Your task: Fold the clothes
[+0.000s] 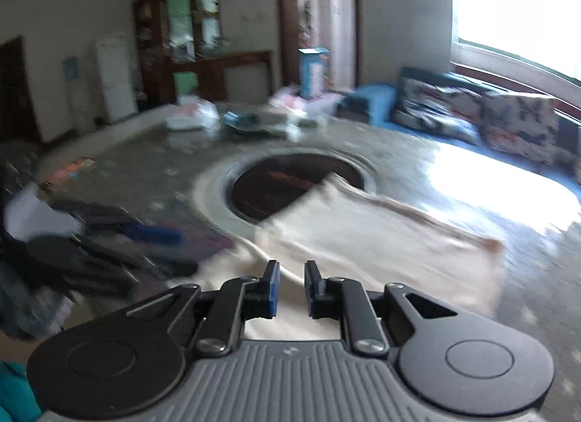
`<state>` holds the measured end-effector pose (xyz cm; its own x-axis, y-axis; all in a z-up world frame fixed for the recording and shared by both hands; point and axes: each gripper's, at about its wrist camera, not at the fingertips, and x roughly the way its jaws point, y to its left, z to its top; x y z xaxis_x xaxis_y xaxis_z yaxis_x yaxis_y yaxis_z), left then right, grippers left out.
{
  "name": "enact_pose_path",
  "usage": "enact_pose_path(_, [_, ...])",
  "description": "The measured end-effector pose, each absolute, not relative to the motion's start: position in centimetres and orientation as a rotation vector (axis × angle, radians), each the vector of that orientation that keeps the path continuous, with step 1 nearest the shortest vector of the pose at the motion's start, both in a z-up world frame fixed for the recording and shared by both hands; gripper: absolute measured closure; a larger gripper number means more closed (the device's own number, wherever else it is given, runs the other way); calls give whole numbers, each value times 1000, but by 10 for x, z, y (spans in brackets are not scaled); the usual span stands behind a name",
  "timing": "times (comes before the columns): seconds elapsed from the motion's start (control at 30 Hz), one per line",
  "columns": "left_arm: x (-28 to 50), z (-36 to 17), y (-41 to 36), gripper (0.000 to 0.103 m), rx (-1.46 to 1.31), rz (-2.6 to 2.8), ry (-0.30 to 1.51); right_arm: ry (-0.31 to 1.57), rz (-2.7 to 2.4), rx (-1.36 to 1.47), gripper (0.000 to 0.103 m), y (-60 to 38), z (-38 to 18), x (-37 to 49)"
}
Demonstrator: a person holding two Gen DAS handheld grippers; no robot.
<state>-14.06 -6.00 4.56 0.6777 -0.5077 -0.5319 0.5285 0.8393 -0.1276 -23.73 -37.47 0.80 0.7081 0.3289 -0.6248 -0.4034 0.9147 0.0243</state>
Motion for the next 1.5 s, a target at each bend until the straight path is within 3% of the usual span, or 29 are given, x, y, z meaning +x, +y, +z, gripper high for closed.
enact_pose_path(0.07, [-140, 43, -69, 66, 57, -619, 587, 707, 364, -137, 86, -391, 1, -244])
enact_pose_path(0.43, [-124, 18, -92, 73, 135, -680, 680, 814, 291, -115, 86, -426, -43, -270])
enact_pose_path(0.7, [-113, 33, -104, 72, 131, -680, 661, 716, 263, -103, 85, -436, -24, -247])
enact_pose_path(1.07, [-102, 23, -110, 70, 181, -679, 664, 732, 234, -119, 85, -441, -38, -235])
enact_pose_path(1.2, [-118, 22, -103, 67, 210, -705, 638, 720, 281, -178, 73, -427, -34, -249])
enact_pose_path(1.5, [-135, 20, -98, 66, 281, -729, 593, 734, 318, -284, 72, -407, -48, -273])
